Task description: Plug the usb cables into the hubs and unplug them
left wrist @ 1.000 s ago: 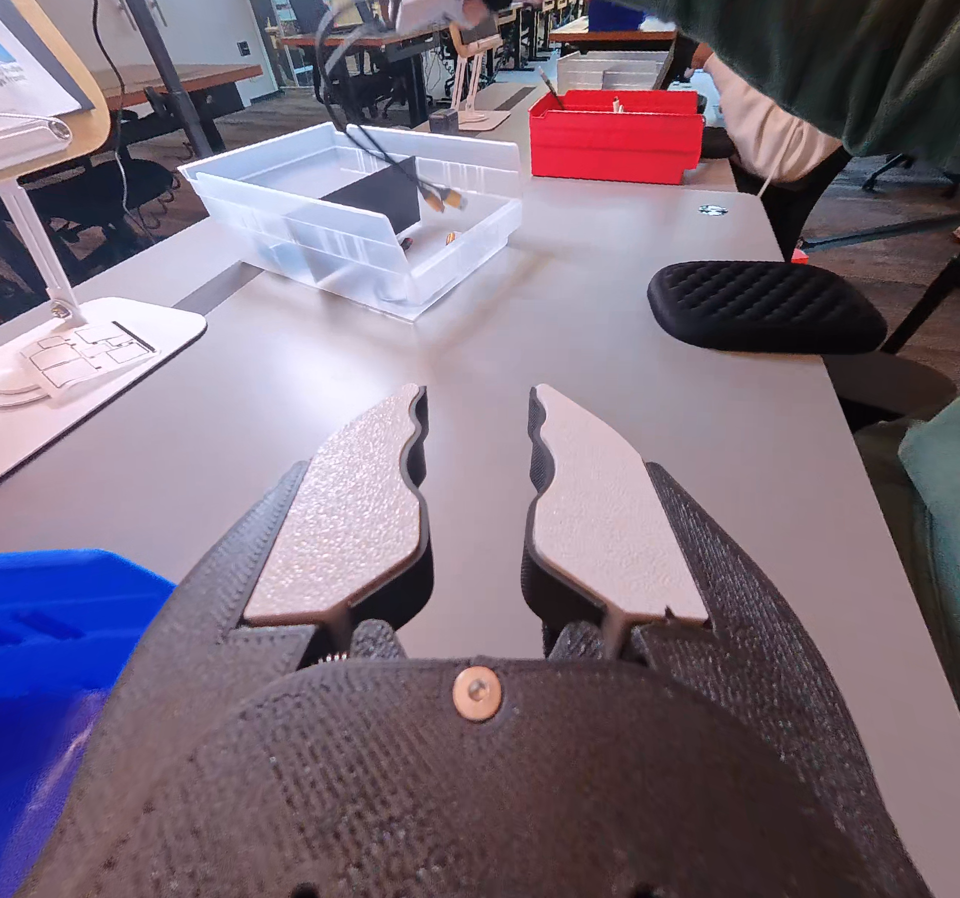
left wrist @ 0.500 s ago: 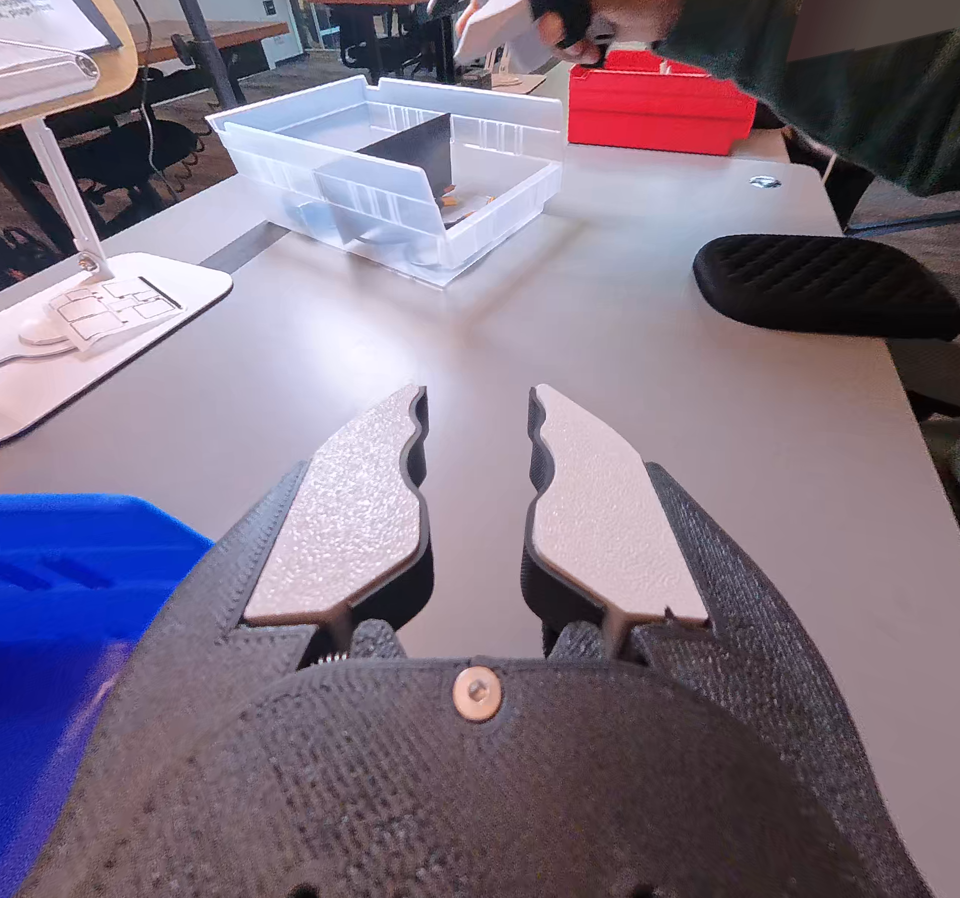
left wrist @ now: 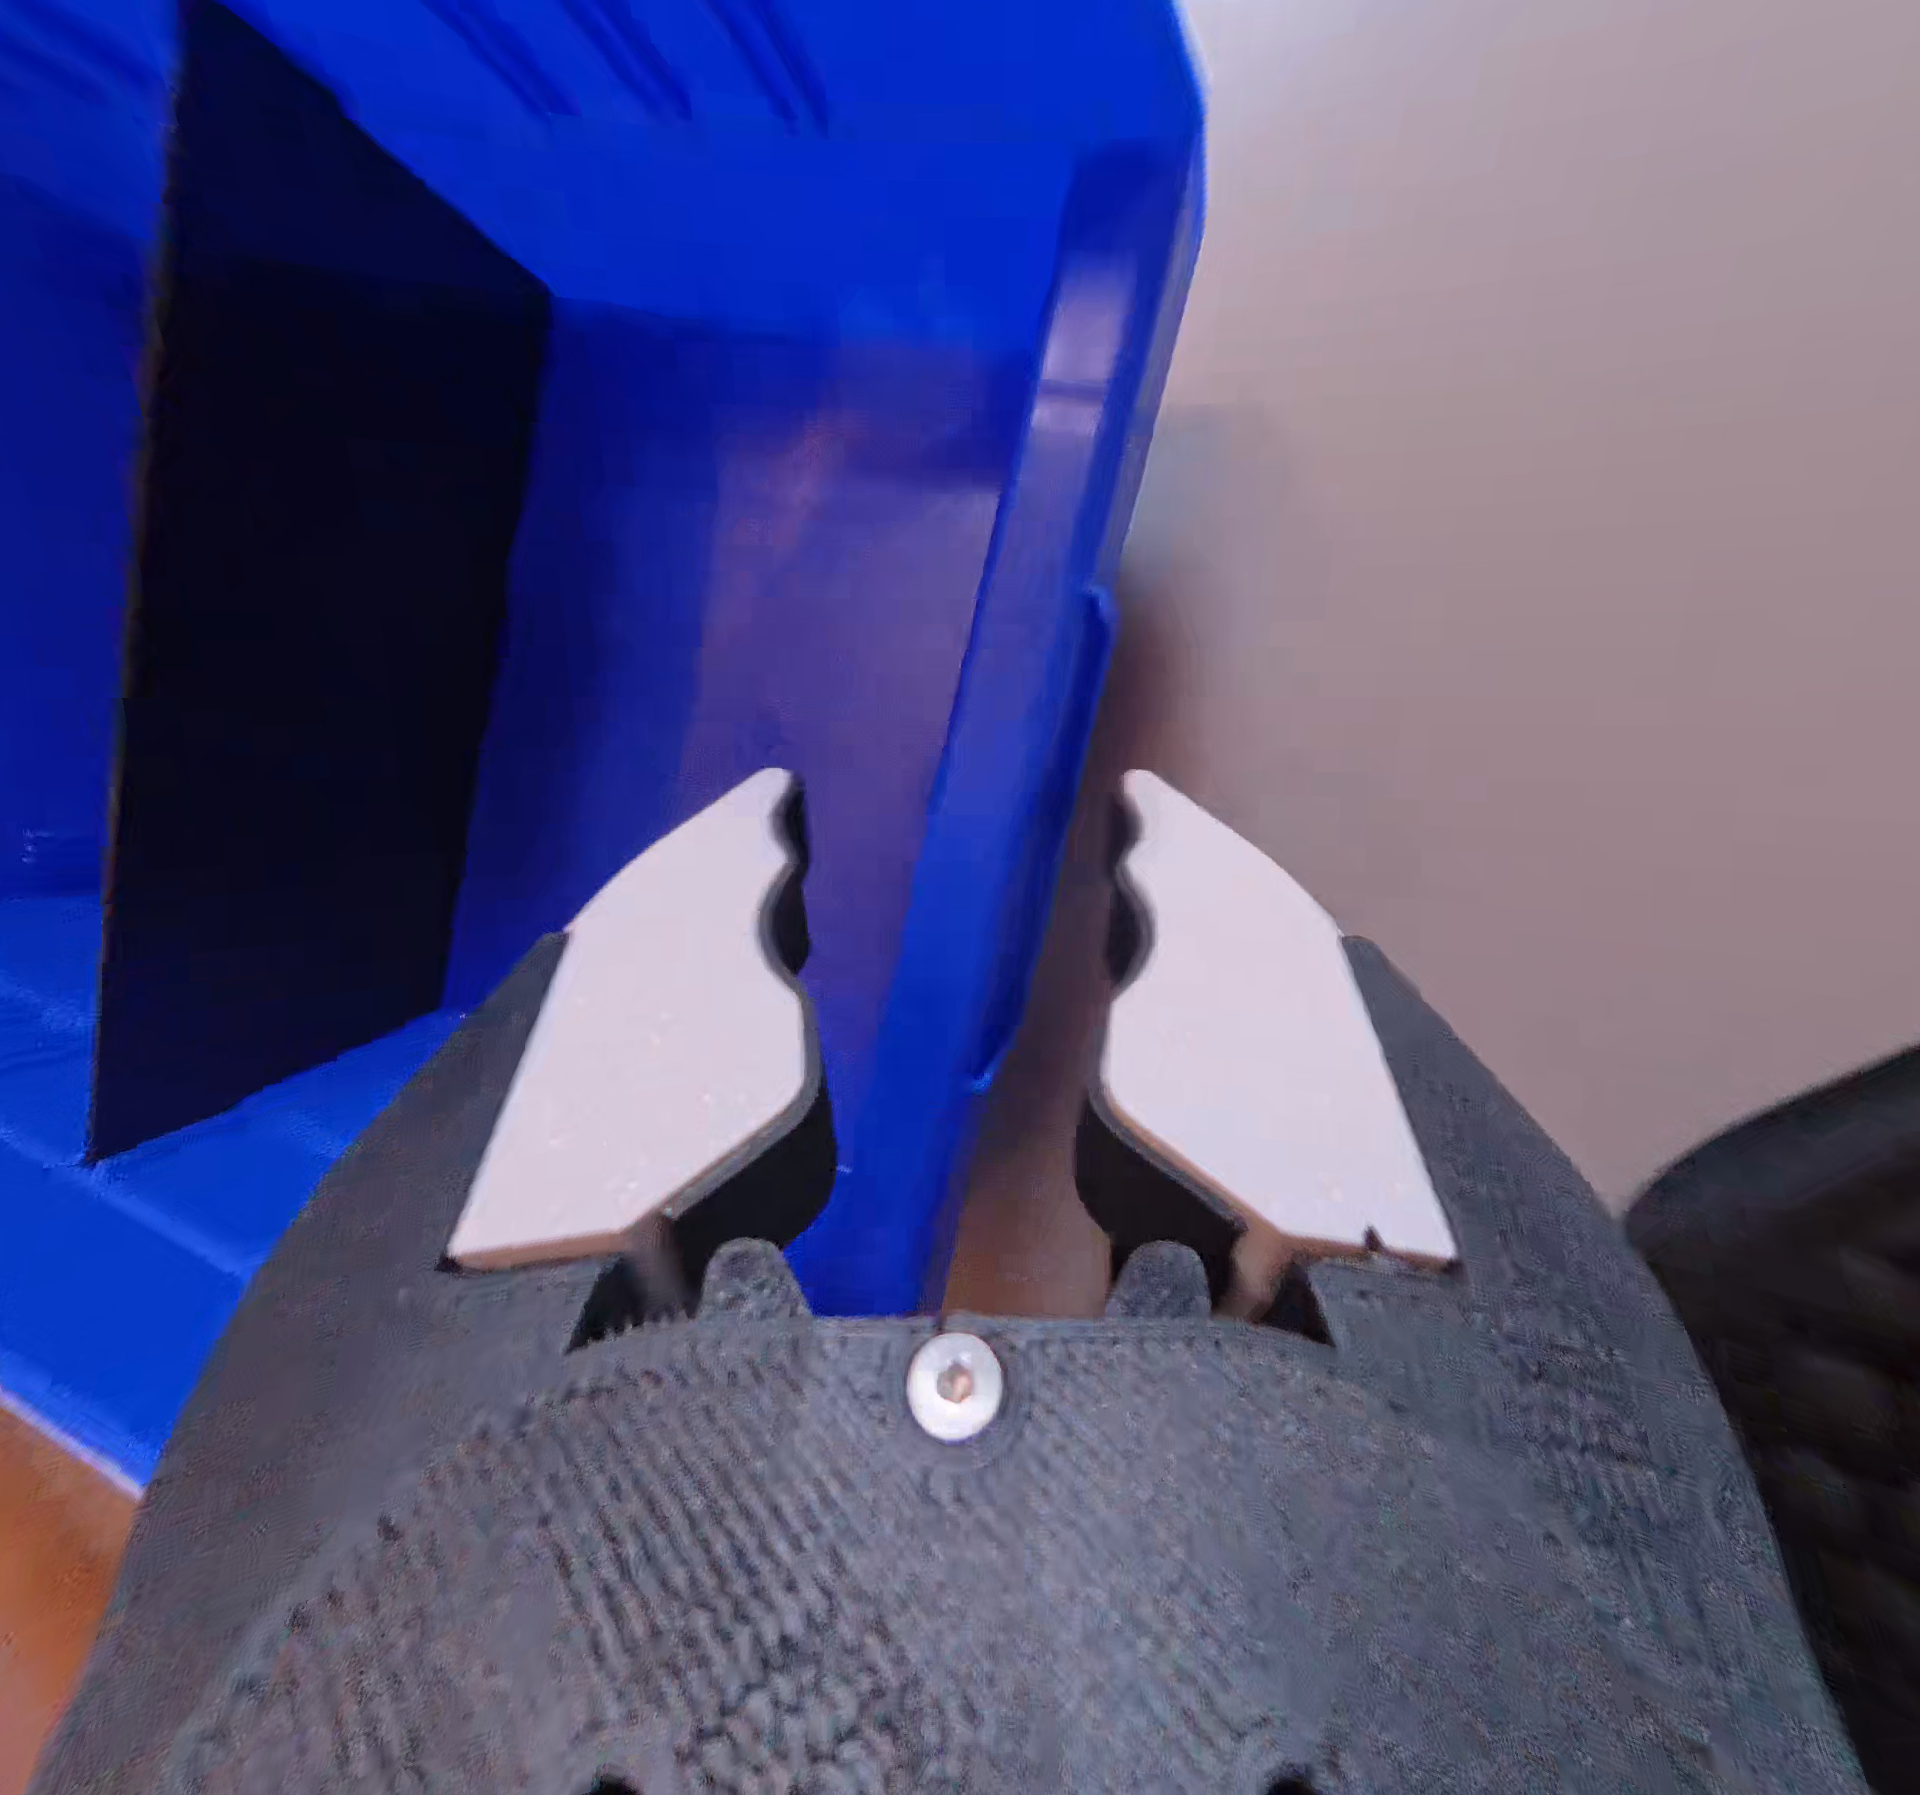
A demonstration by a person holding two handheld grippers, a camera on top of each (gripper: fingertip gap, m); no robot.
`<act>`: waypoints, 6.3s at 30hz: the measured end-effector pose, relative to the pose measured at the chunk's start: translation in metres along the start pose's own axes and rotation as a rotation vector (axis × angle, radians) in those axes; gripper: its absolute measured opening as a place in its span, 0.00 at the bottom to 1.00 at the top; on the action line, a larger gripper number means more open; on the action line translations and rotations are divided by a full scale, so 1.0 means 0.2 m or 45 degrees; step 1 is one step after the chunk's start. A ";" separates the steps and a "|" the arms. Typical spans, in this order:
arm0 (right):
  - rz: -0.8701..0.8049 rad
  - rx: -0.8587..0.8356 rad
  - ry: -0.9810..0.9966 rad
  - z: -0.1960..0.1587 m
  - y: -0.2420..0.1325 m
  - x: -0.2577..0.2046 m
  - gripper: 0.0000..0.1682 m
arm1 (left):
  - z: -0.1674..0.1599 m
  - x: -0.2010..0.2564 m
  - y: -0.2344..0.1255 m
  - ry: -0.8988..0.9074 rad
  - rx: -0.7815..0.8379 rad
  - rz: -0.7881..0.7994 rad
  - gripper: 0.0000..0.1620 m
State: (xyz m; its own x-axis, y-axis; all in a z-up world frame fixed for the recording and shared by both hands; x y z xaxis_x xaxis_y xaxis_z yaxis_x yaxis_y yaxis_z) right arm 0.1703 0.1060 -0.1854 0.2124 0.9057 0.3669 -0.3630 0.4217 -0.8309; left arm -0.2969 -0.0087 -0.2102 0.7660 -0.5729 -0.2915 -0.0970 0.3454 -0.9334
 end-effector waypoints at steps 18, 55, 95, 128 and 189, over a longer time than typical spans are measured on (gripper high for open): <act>-0.116 -0.454 -0.264 0.19 0.37 0.26 0.40 | 0.45 0.42 0.06 0.596 0.150 0.115 0.19; -0.380 0.382 0.851 0.00 -0.31 -0.66 0.07 | 0.49 1.10 -0.29 -0.162 0.738 0.055 0.15; 0.411 0.890 0.051 1.63 -0.05 -1.26 0.13 | -1.11 0.52 -0.89 -0.489 0.154 0.394 0.11; -0.049 -0.246 -0.367 0.51 0.09 -0.77 0.18 | -0.57 0.49 -0.19 0.192 -0.169 0.179 0.18; -0.067 0.802 0.395 0.40 0.08 -0.09 0.16 | 0.24 -1.04 0.35 -0.013 -0.323 -0.113 0.14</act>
State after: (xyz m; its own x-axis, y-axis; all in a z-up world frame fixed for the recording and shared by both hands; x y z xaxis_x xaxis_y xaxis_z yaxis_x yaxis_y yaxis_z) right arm 0.0883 0.1003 -0.1716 0.4589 0.8689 0.1855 -0.7815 0.4941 -0.3809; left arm -0.4332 0.1699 -0.2059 0.7850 -0.5847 -0.2049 -0.1841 0.0957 -0.9782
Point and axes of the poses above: each gripper's, where its closed fingertips meet, y out along the fingers, z out of its top, x = y × z across the jaws, the point moved 6 cm from there along -y, back along the fingers, and after that the axes turned 15 degrees about -x, right-handed, at the moved point
